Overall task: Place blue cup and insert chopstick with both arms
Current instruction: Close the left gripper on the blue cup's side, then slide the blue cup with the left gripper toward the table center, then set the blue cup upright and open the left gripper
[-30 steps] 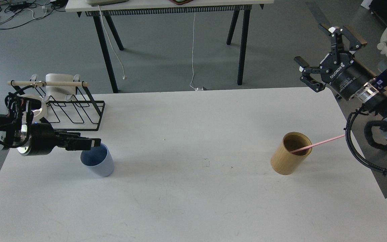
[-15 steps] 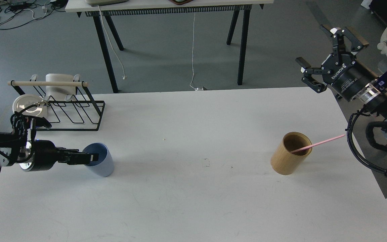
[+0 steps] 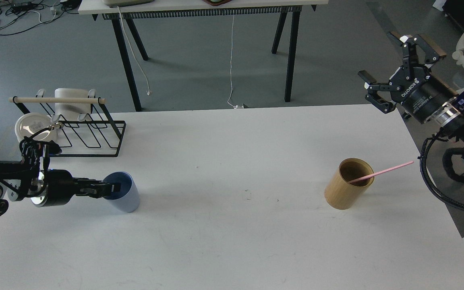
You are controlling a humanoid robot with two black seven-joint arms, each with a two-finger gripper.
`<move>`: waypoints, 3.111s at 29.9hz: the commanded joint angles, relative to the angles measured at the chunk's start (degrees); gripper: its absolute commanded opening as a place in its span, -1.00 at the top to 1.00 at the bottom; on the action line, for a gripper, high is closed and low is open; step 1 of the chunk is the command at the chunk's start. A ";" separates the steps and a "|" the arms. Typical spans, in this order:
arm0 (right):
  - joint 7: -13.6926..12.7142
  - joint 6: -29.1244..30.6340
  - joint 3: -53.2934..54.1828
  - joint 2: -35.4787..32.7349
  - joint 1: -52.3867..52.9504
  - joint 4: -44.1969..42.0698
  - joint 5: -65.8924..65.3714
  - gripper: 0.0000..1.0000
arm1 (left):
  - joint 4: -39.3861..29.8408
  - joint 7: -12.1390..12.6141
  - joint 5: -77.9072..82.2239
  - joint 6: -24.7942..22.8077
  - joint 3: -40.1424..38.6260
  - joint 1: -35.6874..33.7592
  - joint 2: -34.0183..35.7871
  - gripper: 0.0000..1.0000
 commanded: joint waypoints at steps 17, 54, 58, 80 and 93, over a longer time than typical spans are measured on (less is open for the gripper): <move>0.00 0.00 1.84 -3.68 -0.09 -1.56 2.71 -0.99 | -10.63 0.00 -0.53 -4.65 -4.07 -10.39 -4.37 1.00; 0.00 0.00 1.84 -6.15 -2.82 -3.23 6.50 -0.99 | 5.01 0.00 25.42 -4.65 -3.19 -14.88 -34.80 1.00; 0.00 0.00 1.84 -6.07 -2.82 -3.32 6.50 -0.99 | 5.10 0.00 25.42 -4.65 -3.45 -14.71 -34.63 0.99; 0.00 0.00 1.93 -5.71 -2.99 -3.41 6.50 -0.99 | 1.85 0.00 25.42 -4.65 -3.28 -13.92 -30.58 0.98; 0.00 0.00 2.02 -5.27 -2.99 -3.67 6.50 -0.99 | 2.47 0.00 25.42 -4.65 -3.37 -11.89 -31.64 0.87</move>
